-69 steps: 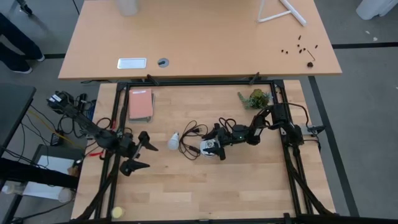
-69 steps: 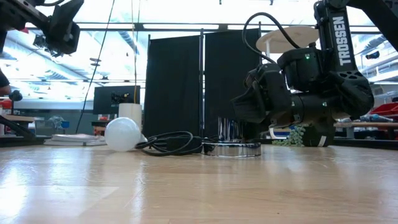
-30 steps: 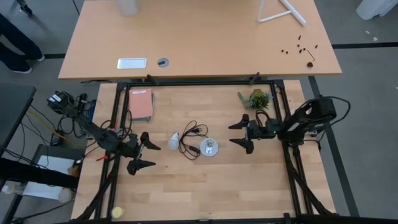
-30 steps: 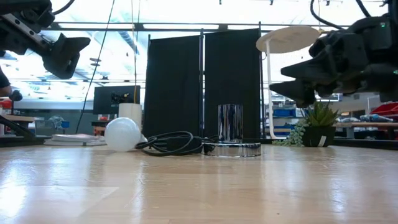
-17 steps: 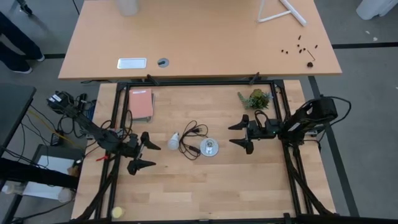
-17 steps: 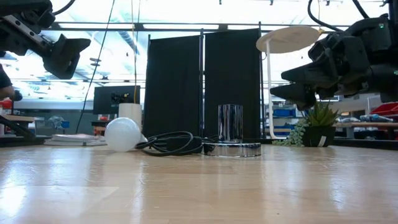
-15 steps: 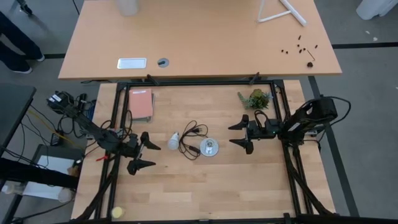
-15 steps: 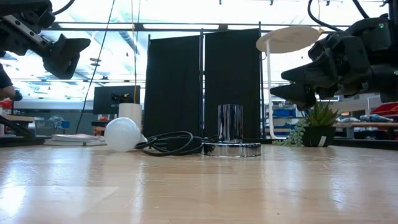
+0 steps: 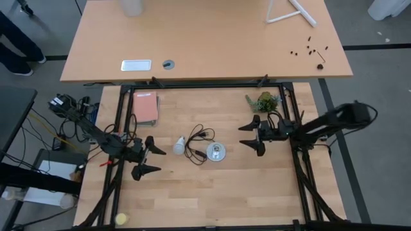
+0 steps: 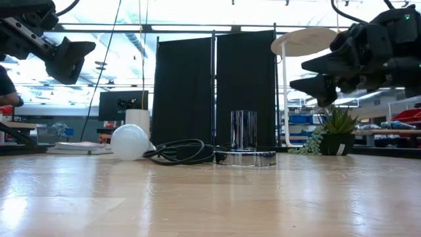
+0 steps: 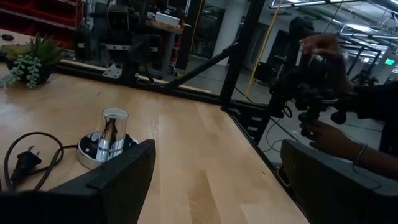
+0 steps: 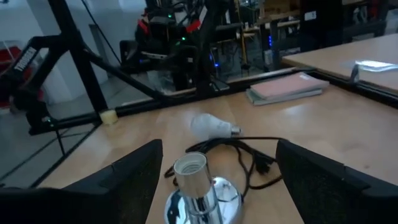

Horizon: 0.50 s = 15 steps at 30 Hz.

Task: Screw lightbulb
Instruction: Return to Home Position

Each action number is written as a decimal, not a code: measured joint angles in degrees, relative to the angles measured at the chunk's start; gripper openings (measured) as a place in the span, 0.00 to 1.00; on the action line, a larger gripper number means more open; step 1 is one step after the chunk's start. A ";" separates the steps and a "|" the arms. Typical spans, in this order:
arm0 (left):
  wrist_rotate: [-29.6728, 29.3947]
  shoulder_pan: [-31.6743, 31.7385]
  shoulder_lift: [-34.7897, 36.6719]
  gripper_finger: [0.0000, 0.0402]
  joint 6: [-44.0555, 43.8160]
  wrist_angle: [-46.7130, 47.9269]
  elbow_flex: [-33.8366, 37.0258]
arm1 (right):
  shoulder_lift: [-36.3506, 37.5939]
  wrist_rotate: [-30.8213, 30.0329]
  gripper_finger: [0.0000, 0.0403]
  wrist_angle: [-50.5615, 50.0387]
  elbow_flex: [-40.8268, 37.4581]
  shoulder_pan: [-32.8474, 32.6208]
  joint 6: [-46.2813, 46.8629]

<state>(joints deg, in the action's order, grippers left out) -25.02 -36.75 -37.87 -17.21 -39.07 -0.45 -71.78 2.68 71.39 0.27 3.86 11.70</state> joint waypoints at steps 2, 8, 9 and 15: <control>0.00 0.00 0.00 0.87 0.00 0.05 0.02 | 5.83 -0.30 0.80 -6.66 0.00 0.02 -0.54; 0.00 0.00 0.03 0.87 0.00 -0.30 0.02 | 20.40 -1.21 0.80 -20.17 0.03 -0.34 -0.95; 0.00 0.00 0.04 0.87 0.00 -0.17 0.02 | 22.37 -1.25 0.80 -22.20 0.04 -0.64 -0.99; 0.00 0.01 0.00 0.87 0.01 -0.05 0.02 | 32.95 -1.49 0.80 -31.85 0.04 -2.98 -6.89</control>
<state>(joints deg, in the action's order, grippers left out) -25.02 -36.74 -37.87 -17.21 -39.12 -0.43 -38.82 1.19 39.54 0.32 0.88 4.81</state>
